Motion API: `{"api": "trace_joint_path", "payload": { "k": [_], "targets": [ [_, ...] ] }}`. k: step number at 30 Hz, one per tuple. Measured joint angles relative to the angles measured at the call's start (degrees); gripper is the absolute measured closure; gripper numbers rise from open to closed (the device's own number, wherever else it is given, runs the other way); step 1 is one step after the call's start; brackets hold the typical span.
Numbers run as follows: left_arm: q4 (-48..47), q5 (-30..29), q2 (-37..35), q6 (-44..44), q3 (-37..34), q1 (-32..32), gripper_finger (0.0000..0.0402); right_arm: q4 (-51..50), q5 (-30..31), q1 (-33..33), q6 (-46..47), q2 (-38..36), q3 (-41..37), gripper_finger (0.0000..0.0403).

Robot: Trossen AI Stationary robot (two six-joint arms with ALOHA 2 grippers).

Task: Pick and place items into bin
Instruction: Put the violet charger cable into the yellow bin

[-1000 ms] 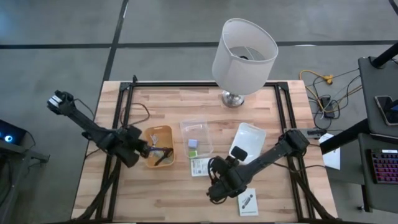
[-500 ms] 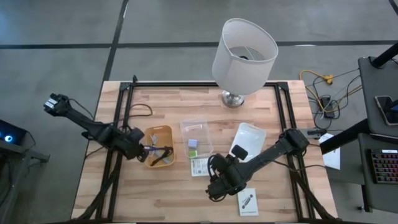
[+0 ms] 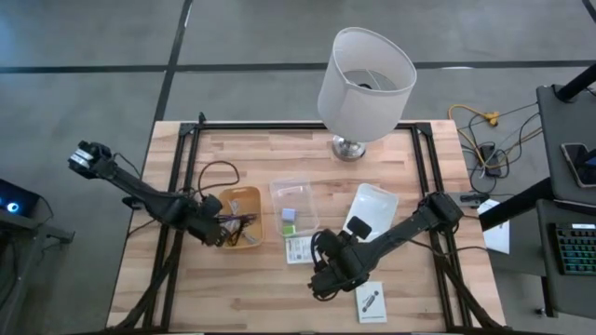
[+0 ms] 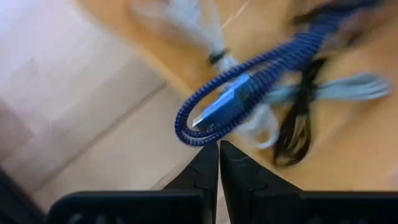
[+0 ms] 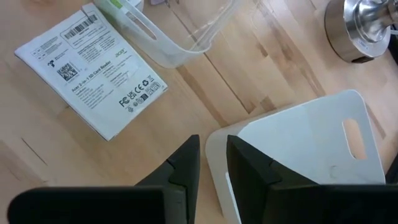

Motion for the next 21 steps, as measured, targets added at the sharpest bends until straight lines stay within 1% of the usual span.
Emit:
{"api": "trace_joint_path", "payload": {
  "k": [2, 6, 7, 9, 13, 15, 18, 21],
  "targets": [
    [0.3, -3.1, -0.6, 0.9, 1.5, 0.0, 0.0401, 0.0, 0.0, 0.0, 0.0, 0.0, 0.0, 0.0335],
    [-1.1, -12.6, -1.8, 1.1, 3.4, 0.5, 0.0401, 0.0, 0.0, 0.0, 0.4, 0.0, 0.0, 0.0337],
    [-1.5, -14.1, -1.7, 1.1, 3.5, 1.0, 0.0401, 0.0, 0.1, 0.0, 0.5, 0.0, 0.0, 0.0338],
    [-1.7, -14.6, -1.6, 1.3, 3.3, 2.5, 0.0401, 0.0, 0.2, 0.0, 0.5, 0.0, 0.0, 0.0339],
    [-0.3, -12.7, -1.5, 4.3, 3.2, 3.3, 0.0401, 0.0, 0.2, 0.0, 0.3, 0.0, 0.0, 0.034],
    [1.1, -13.9, -1.2, 5.5, 3.0, 3.7, 0.0401, 0.0, 0.2, 0.0, 0.2, 0.0, 0.0, 0.034],
    [6.1, -14.8, 0.8, 9.7, 2.1, 6.2, 0.0401, 0.1, 0.3, -0.3, 0.3, 0.0, 0.0, 0.034],
    [12.6, -13.6, 4.5, 15.1, 2.0, 9.6, 0.0401, 0.2, 0.7, -0.6, 0.6, 0.0, -0.1, 0.034]
  ]
}}
